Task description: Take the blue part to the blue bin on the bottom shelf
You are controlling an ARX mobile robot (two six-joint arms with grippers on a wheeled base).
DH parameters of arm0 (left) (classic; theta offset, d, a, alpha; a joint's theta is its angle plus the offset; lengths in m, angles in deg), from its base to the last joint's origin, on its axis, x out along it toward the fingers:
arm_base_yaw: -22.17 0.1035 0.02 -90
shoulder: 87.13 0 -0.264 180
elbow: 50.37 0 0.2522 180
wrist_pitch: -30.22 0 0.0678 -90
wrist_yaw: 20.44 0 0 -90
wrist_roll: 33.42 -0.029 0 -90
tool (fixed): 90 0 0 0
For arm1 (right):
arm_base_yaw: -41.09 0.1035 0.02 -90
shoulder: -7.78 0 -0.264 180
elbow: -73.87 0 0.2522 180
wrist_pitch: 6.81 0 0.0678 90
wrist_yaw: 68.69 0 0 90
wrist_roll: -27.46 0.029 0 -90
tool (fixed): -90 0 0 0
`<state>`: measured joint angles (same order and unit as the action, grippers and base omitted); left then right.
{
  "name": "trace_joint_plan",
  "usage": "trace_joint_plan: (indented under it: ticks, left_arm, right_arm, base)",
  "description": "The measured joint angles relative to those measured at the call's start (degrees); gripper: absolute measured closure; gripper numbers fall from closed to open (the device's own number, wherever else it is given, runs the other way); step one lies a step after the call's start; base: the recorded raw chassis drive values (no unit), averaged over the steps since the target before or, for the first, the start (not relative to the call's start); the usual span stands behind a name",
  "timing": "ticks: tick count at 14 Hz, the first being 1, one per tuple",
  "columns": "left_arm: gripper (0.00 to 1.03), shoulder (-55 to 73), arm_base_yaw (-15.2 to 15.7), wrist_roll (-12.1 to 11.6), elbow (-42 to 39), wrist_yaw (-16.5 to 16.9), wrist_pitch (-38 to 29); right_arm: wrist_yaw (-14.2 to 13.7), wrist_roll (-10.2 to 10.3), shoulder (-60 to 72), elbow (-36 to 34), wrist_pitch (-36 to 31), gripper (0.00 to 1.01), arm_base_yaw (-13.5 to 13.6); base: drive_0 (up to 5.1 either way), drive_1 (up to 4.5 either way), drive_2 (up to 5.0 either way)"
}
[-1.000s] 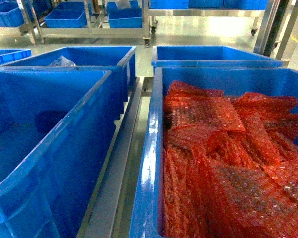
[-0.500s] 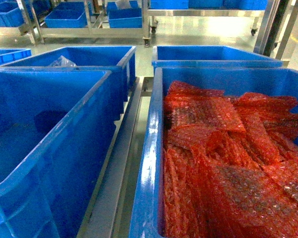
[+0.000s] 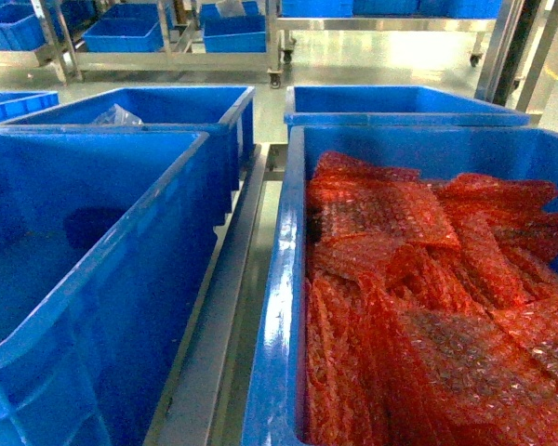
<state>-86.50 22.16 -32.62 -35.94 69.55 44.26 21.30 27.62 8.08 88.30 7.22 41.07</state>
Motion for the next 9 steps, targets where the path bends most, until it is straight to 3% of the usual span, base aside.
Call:
trace_joint_plan:
  ticks: [9]
  left_arm:
    - [0.05,0.00,0.00,0.00,0.00,0.00,0.00]
  right_arm:
    - [0.00,-0.02,0.00,0.00,0.00,0.03,0.00]
  base:
    - [0.0,0.00,0.0]
